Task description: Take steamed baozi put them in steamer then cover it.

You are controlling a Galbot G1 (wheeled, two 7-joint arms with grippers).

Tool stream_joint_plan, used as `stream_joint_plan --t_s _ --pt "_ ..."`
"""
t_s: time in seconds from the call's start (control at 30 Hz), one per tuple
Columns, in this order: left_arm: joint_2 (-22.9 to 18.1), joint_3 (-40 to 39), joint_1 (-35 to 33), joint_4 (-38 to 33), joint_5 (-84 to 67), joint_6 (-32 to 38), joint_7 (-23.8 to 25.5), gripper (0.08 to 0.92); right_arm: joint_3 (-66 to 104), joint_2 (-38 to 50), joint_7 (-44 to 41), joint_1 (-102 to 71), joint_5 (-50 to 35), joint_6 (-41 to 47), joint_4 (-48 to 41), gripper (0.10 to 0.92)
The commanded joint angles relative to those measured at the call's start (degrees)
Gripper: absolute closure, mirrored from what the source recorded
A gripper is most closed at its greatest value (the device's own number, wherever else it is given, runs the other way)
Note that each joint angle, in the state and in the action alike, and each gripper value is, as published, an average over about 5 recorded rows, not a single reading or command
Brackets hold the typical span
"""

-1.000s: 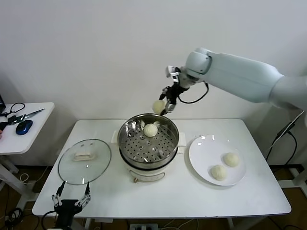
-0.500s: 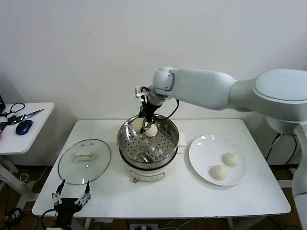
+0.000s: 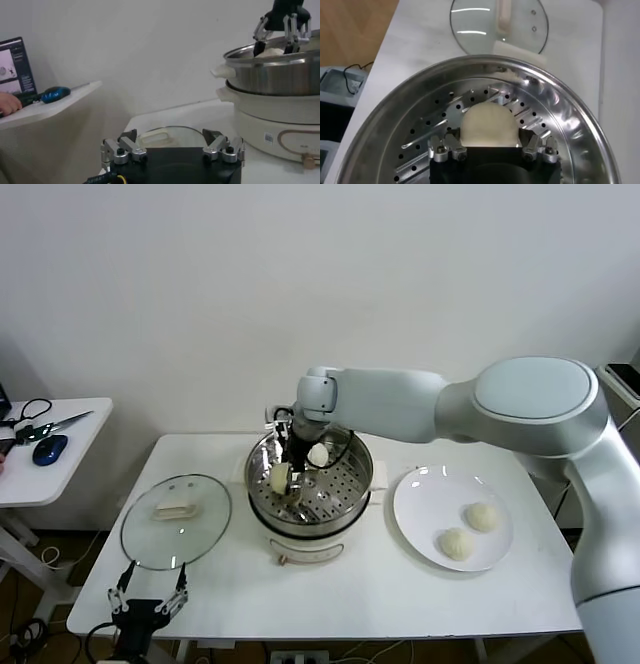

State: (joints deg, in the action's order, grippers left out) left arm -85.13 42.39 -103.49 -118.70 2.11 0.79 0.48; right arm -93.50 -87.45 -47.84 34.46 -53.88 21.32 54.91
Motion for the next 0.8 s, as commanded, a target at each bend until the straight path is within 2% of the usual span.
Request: stream_joint_plan --t_s 0.03,0.23,0.4,0.6,0.8 --pt "0.0 0.0 0.0 0.1 0.0 0.1 0.0 0.177 -0.4 -1.3 1.0 -1.3 0.5 0.4 -1.0 0.229" --pt "-0.1 -0.1 0.0 -0.1 0.2 0.0 0.0 0.177 0.8 0.5 0.2 0.1 1.1 0.8 0.2 0.203" --pt "-0.2 0.0 0.1 -0.5 0.3 -0.2 0.1 0.177 1.8 6.0 -3.1 4.3 2.3 -0.5 4.6 0.202" --pt "-0.2 0.1 -0.1 -0.9 0.4 -0.3 0.1 0.177 1.5 16.5 -8.7 11.1 3.8 -3.2 12.3 0.203" --pt "-0.4 -0.1 -0.1 -0.9 0.9 -0.4 0.1 0.177 2.5 29.9 -9.7 12.6 8.6 -3.8 19.5 0.203"
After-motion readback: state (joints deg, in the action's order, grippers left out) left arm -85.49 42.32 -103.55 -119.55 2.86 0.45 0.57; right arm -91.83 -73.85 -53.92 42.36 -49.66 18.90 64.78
